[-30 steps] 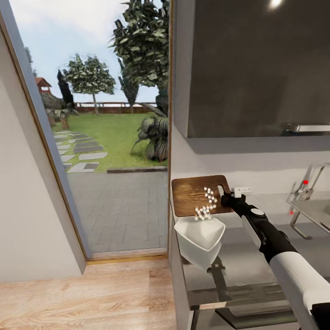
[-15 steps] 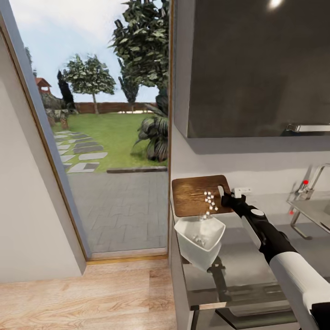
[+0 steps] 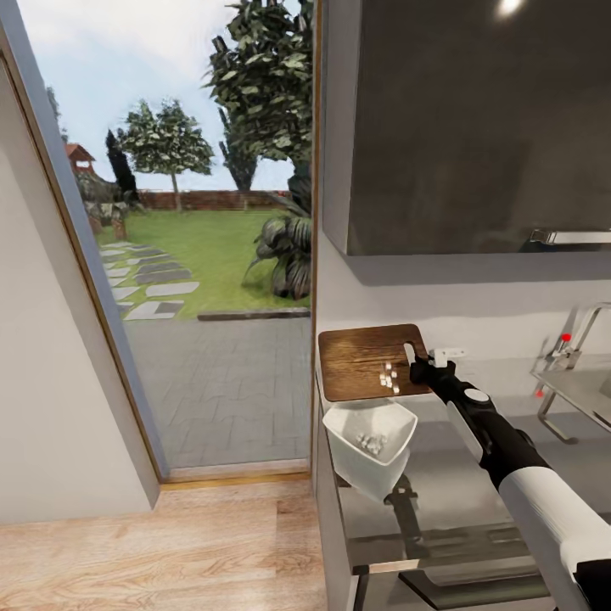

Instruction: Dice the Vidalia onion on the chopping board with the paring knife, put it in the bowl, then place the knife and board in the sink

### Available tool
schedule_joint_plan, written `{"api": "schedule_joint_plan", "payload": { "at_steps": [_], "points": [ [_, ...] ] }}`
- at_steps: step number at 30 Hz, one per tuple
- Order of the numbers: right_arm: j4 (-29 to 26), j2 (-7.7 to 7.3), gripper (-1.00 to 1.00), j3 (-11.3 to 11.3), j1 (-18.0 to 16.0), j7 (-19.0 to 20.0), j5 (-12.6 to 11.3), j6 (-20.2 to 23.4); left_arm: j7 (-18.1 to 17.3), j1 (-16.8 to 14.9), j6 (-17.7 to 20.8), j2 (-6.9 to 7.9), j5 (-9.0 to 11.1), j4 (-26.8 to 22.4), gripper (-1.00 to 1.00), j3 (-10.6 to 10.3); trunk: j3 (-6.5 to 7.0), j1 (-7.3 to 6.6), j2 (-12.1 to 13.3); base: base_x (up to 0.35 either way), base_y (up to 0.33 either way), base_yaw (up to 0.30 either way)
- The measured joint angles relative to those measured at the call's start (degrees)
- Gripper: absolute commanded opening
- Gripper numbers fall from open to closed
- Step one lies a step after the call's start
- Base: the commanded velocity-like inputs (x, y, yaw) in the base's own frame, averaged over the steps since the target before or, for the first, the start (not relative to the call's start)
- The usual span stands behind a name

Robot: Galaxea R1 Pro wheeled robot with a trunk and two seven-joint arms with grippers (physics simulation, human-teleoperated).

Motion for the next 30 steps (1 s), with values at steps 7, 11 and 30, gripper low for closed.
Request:
{"api": "schedule_joint_plan", "payload": {
  "at_steps": [7, 11, 30],
  "points": [
    [0.00, 0.00, -1.00, 0.02, 0.00, -0.01, 0.01, 0.00, 0.00, 0.00, 0.00, 0.00, -0.01, -0.02, 1.00, 0.01, 0.00, 0.00, 0.00, 0.000, 0.000, 0.000],
    [0.00, 0.00, -1.00, 0.04, -0.02, -0.01, 0.00, 0.00, 0.00, 0.00, 0.00, 0.00, -0.01, -0.02, 1.00, 0.00, 0.00, 0.00, 0.00, 0.000, 0.000, 0.000],
    [0.00, 0.00, -1.00, 0.07, 0.00, 0.01, 0.00, 0.00, 0.00, 0.00, 0.00, 0.00, -0.01, -0.02, 1.00, 0.00, 0.00, 0.00, 0.00, 0.000, 0.000, 0.000]
  ]
}}
